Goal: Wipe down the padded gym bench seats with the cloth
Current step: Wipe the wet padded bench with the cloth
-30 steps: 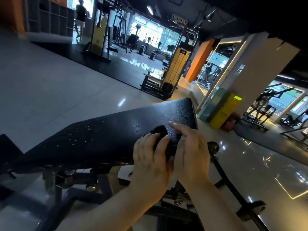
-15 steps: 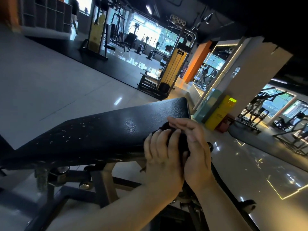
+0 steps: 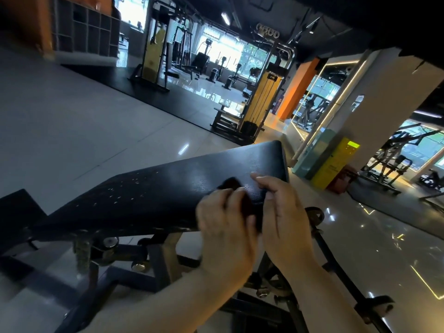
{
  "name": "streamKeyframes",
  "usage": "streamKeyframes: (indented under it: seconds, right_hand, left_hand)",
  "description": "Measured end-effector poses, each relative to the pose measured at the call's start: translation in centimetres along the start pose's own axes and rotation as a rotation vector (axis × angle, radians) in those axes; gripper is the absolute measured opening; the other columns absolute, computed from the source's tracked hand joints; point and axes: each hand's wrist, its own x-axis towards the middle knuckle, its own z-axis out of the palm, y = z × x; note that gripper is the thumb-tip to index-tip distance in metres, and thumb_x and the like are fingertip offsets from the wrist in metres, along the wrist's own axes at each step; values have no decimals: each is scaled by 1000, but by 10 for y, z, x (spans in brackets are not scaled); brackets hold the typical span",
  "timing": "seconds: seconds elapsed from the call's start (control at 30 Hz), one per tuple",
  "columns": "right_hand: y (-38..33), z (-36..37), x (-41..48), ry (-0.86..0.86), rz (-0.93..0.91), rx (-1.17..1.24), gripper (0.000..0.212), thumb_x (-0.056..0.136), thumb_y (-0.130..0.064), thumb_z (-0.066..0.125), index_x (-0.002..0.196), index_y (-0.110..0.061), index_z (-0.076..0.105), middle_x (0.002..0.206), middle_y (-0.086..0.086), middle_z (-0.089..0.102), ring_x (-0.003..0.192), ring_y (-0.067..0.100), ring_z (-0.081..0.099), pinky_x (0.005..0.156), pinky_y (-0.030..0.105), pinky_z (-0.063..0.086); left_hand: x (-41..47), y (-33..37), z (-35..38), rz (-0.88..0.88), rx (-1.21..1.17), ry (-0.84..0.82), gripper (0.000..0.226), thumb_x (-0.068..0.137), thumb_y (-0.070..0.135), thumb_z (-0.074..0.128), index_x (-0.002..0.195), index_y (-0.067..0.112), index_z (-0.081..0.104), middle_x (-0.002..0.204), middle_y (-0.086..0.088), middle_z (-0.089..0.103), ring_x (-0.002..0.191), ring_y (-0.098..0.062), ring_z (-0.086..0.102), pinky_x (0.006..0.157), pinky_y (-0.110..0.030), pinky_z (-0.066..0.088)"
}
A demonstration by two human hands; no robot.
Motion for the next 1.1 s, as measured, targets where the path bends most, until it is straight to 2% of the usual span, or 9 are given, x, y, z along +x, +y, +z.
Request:
streamKeyframes:
  seconds: [0.1,0.17,0.23,0.33,0.5,0.73,0.87,0.97,1.1]
  right_hand:
    - [0,2,0,-16,-181,-236,39,108,-36,29,124,-16,59,125,-1,63,117,18,58,102,37,48]
    - [-1,6,0,-1,-283,-414,35,107,-31,34,121,-15,61,120,0,65,111,19,59,107,30,37]
    - [0,11,1,34,-325,-520,30,103,-26,42,118,-14,65,119,1,67,109,21,60,107,29,32]
    - [2,15,2,60,-365,-541,32,103,-26,45,113,-13,72,115,1,70,105,24,63,101,39,42]
    - [-2,18,0,87,-400,-659,30,103,-28,46,111,-17,73,113,-2,71,106,23,61,105,36,35]
    - [-9,27,-7,-2,-388,-931,38,106,-36,36,122,-19,66,122,3,67,117,29,59,109,47,34]
    - [-6,33,-7,57,-397,-911,35,105,-35,43,121,-18,69,119,3,69,115,28,61,108,44,35]
    - [-5,34,-7,82,-404,-910,35,105,-35,42,120,-18,69,118,3,69,114,28,62,107,44,35]
    - [-3,33,-9,51,-414,-928,36,105,-34,41,123,-16,66,121,5,68,117,29,60,107,45,34]
  left_hand:
    - [1,-15,4,255,90,-29,58,95,43,58,140,15,35,138,-11,39,127,-29,46,105,-52,42]
    - [1,-49,-8,371,151,-68,56,96,42,54,141,15,33,140,-12,38,130,-28,44,106,-52,42]
    - [-1,-87,-25,331,182,-82,60,90,39,56,140,13,35,140,-14,36,128,-29,42,104,-53,44]
    - [-10,-127,-43,202,186,-77,57,92,40,51,138,9,37,138,-17,37,125,-31,42,102,-55,45]
    - [-7,-91,-29,-29,56,12,44,101,37,36,136,11,42,134,-16,42,121,-30,46,97,-55,43]
    - [2,-75,-31,188,94,-121,48,102,42,39,143,16,39,143,-8,43,130,-22,46,109,-41,39]
    - [-4,-123,-49,-3,91,-145,53,103,48,30,141,12,41,140,-12,47,129,-25,48,106,-50,43]
    - [-4,-111,-44,-140,62,-49,48,102,42,31,135,11,47,135,-12,49,125,-25,47,101,-53,44]
    - [-10,-64,-19,-44,34,5,46,100,37,38,139,13,41,141,-13,36,130,-31,42,101,-55,43]
